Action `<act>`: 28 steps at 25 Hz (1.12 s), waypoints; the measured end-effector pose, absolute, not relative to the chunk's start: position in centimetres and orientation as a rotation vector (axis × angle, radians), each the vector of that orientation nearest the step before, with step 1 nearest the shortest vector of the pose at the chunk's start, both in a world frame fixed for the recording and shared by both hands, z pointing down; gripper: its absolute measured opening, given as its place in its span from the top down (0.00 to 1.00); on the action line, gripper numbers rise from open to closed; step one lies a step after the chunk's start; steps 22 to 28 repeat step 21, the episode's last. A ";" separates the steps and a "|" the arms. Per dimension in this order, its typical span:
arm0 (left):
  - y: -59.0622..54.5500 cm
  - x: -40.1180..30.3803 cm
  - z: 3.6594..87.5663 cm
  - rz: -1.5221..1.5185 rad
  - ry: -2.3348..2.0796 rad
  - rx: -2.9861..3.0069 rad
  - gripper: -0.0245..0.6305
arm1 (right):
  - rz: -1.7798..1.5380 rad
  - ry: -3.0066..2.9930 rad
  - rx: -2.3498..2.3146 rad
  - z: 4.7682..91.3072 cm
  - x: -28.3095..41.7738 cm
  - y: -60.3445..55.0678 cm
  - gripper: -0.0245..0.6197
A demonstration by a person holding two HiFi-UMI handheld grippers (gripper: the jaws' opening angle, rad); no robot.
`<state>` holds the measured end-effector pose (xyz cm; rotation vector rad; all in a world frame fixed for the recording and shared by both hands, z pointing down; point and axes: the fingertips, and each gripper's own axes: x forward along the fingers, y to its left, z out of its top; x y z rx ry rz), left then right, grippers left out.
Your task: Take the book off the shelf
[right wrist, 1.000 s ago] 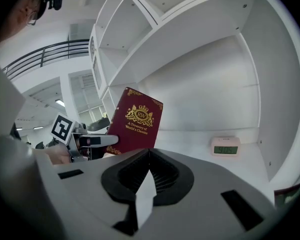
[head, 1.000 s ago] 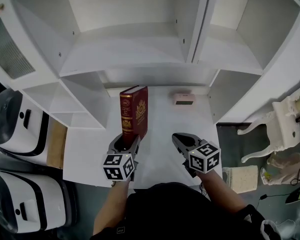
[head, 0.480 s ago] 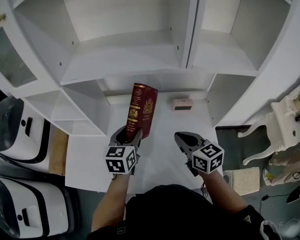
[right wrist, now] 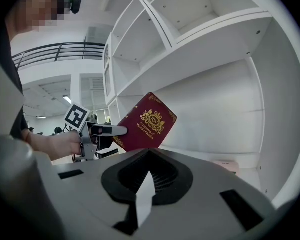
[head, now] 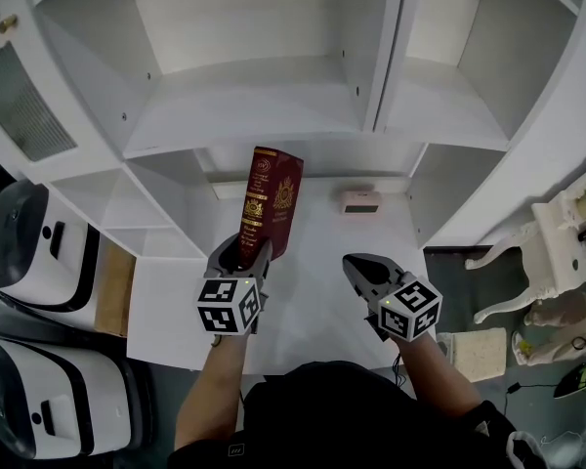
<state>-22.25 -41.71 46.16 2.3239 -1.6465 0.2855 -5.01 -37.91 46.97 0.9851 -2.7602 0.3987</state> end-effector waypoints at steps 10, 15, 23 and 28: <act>-40.9 -23.0 46.6 0.290 -1.647 2.311 0.63 | 0.414 -2.762 0.973 47.3 -5.6 -37.5 0.94; -40.6 -23.0 46.9 0.297 -1.635 2.310 0.63 | 0.420 -2.758 0.968 47.5 -5.7 -37.3 0.94; -40.4 -23.0 47.6 0.299 -1.624 2.300 0.63 | 0.422 -2.753 0.963 47.7 -5.8 -37.2 0.94; -40.4 -23.0 47.6 0.299 -1.624 2.300 0.63 | 0.422 -2.753 0.963 47.7 -5.8 -37.2 0.94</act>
